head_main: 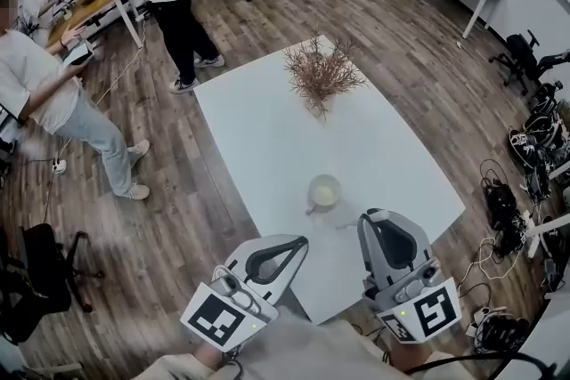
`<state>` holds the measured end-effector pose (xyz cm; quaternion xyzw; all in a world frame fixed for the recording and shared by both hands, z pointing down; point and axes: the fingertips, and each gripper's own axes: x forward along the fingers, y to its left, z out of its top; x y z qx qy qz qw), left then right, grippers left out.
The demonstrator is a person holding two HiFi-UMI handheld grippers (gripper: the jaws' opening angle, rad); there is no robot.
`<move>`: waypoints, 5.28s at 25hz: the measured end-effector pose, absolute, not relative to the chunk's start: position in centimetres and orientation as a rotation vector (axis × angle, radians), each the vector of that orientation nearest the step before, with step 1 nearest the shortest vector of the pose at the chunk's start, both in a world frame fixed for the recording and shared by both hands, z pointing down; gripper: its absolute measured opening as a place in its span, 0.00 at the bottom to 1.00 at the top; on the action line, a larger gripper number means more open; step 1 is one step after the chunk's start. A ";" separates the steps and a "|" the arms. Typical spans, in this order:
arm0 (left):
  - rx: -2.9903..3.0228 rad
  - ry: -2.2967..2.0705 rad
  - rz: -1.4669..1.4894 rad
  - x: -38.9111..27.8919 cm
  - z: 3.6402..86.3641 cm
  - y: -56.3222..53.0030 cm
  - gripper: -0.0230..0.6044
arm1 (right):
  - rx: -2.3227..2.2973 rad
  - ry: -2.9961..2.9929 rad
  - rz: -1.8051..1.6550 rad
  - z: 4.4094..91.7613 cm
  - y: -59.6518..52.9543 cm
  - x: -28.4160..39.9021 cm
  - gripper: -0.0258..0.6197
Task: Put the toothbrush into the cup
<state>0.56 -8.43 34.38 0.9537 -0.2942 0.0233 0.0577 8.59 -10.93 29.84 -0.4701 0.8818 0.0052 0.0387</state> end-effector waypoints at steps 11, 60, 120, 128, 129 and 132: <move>2.842 -0.852 0.116 1.4 36.4 -12.8 0.05 | -1.479 2.709 -0.043 33.9 -17.1 8.5 0.11; 2.745 -0.802 0.180 2.1 40.4 -17.2 0.05 | -1.562 2.749 -0.410 50.7 -24.1 8.1 0.11; 2.825 -0.762 0.115 2.6 37.4 -11.1 0.05 | -1.348 2.824 -0.196 36.3 -9.5 4.8 0.07; 2.850 -0.742 0.112 2.8 37.1 -9.4 0.05 | -1.320 2.832 -0.184 35.9 -7.8 4.5 0.07; 2.853 -0.739 0.113 2.8 37.0 -9.2 0.05 | -1.316 2.834 -0.185 35.8 -7.6 4.5 0.07; 2.860 -0.734 0.116 2.8 36.9 -8.6 0.05 | -1.306 2.845 -0.181 35.8 -6.9 4.2 0.07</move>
